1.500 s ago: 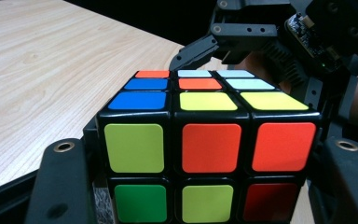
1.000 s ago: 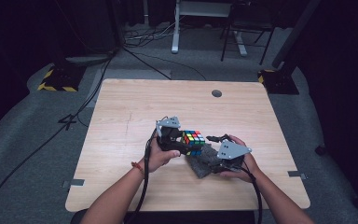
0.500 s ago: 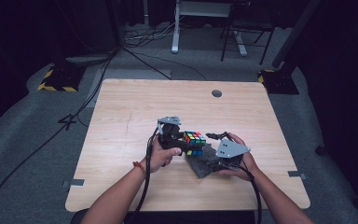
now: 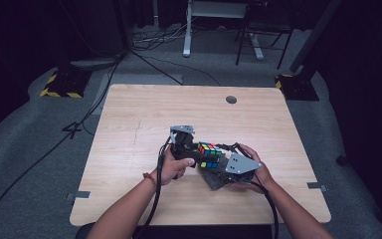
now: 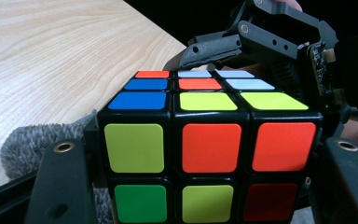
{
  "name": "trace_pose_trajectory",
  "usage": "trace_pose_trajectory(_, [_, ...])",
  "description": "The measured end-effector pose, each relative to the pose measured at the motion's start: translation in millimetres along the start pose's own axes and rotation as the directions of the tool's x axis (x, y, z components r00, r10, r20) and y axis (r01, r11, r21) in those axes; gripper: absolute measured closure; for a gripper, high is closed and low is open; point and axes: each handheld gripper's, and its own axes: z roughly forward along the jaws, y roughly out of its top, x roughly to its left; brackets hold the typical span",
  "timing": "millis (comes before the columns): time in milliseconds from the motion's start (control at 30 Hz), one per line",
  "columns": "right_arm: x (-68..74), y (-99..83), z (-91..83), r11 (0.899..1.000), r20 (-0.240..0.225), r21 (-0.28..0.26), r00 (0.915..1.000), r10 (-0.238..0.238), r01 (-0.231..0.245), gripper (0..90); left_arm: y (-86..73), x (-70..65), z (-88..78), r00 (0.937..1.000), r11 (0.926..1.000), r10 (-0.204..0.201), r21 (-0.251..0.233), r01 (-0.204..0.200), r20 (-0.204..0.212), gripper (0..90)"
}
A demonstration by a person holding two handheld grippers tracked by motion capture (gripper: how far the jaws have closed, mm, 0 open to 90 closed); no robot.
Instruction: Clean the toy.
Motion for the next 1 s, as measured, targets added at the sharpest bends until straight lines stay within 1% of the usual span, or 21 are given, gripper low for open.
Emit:
trace_pose_trajectory(67, [1.2, 0.1, 0.5, 1.000, 0.006, 0.001, 0.9999, -0.014, 0.014, 24.4, 0.1, -0.2, 0.4, 1.0000, 1.0000, -0.003, 0.006, 0.003, -0.005, 33.4])
trace_pose_trajectory(100, [2.1, 0.1, 0.7, 1.000, 0.011, 0.000, 0.9996, -0.026, 0.026, 24.5, -0.1, 0.2, 1.2, 1.0000, 0.9999, -0.010, 0.013, 0.010, 0.002, 33.4])
trace_pose_trajectory(133, [2.7, 0.3, 0.9, 0.999, 0.009, 0.002, 0.9994, -0.035, 0.035, 24.2, -0.3, 0.5, 2.4, 0.9999, 0.9996, -0.013, 0.024, 0.013, 0.007, 33.4])
trace_pose_trajectory(233, [5.2, 0.7, 1.5, 0.998, 0.006, 0.009, 0.9981, -0.061, 0.061, 24.4, -0.5, -0.3, 4.5, 0.9997, 0.9986, -0.022, 0.047, 0.022, 0.003, 33.4])
trace_pose_trajectory(300, [7.0, 0.9, 2.0, 0.997, 0.003, 0.015, 0.9966, -0.082, 0.082, 24.7, -0.6, -0.9, 6.0, 0.9997, 0.9979, -0.025, 0.060, 0.024, 0.004, 33.4])
trace_pose_trajectory(367, [9.6, 1.9, 2.3, 0.994, 0.003, 0.019, 0.9939, -0.110, 0.110, 26.0, -0.5, -1.8, 8.1, 0.9991, 0.9957, -0.041, 0.083, 0.040, 0.008, 33.4])
trace_pose_trajectory(467, [13.0, 3.0, 2.9, 0.991, 0.002, 0.028, 0.9915, -0.130, 0.130, 27.1, -0.3, -3.2, 9.4, 0.9992, 0.9945, -0.040, 0.097, 0.040, -0.005, 33.3])
trace_pose_trajectory(500, [13.4, 3.1, 3.2, 0.990, 0.004, 0.033, 0.9910, -0.134, 0.134, 27.9, -0.3, -2.7, 9.4, 0.9986, 0.9940, -0.051, 0.096, 0.052, -0.013, 33.3])
trace_pose_trajectory(567, [14.8, 3.7, 3.4, 0.988, 0.013, 0.042, 0.9891, -0.147, 0.146, 29.6, -0.8, -1.5, 9.3, 0.9981, 0.9936, -0.059, 0.095, 0.060, -0.015, 33.3])
trace_pose_trajectory(633, [17.0, 4.6, 4.0, 0.983, 0.025, 0.057, 0.9845, -0.174, 0.172, 30.9, -1.2, -0.5, 9.5, 0.9977, 0.9929, -0.066, 0.098, 0.067, -0.019, 33.3])
trace_pose_trajectory(700, [17.7, 4.9, 4.5, 0.982, 0.031, 0.064, 0.9834, -0.179, 0.177, 31.4, -1.3, -0.2, 9.8, 0.9968, 0.9925, -0.075, 0.095, 0.077, -0.027, 33.1])
trace_pose_trajectory(767, [18.0, 4.9, 3.7, 0.980, 0.044, 0.067, 0.9808, -0.190, 0.187, 33.3, -1.2, 1.1, 9.0, 0.9963, 0.9924, -0.085, 0.088, 0.086, -0.013, 32.9])
trace_pose_trajectory(800, [17.8, 5.1, 2.9, 0.982, 0.042, 0.063, 0.9827, -0.181, 0.178, 33.4, -1.1, 0.7, 8.9, 0.9965, 0.9928, -0.083, 0.086, 0.084, -0.013, 32.8])
trace_pose_trajectory(833, [17.3, 5.5, 2.6, 0.982, 0.042, 0.061, 0.9822, -0.183, 0.180, 33.5, -0.9, 0.1, 9.0, 0.9969, 0.9935, -0.076, 0.084, 0.078, -0.021, 32.8])
trace_pose_trajectory(867, [17.8, 6.1, 2.6, 0.980, 0.050, 0.068, 0.9807, -0.189, 0.186, 33.5, -0.6, -0.4, 9.0, 0.9970, 0.9933, -0.075, 0.086, 0.077, -0.021, 32.7])
trace_pose_trajectory(933, [18.2, 6.6, 2.0, 0.982, 0.053, 0.063, 0.9815, -0.184, 0.181, 33.6, -0.7, 0.1, 8.5, 0.9966, 0.9933, -0.082, 0.080, 0.082, -0.013, 32.8])
trace_pose_trajectory(1000, [19.3, 7.3, 2.1, 0.980, 0.061, 0.071, 0.9797, -0.191, 0.187, 33.7, -0.4, -0.5, 8.7, 0.9964, 0.9934, -0.083, 0.078, 0.084, -0.017, 32.7])
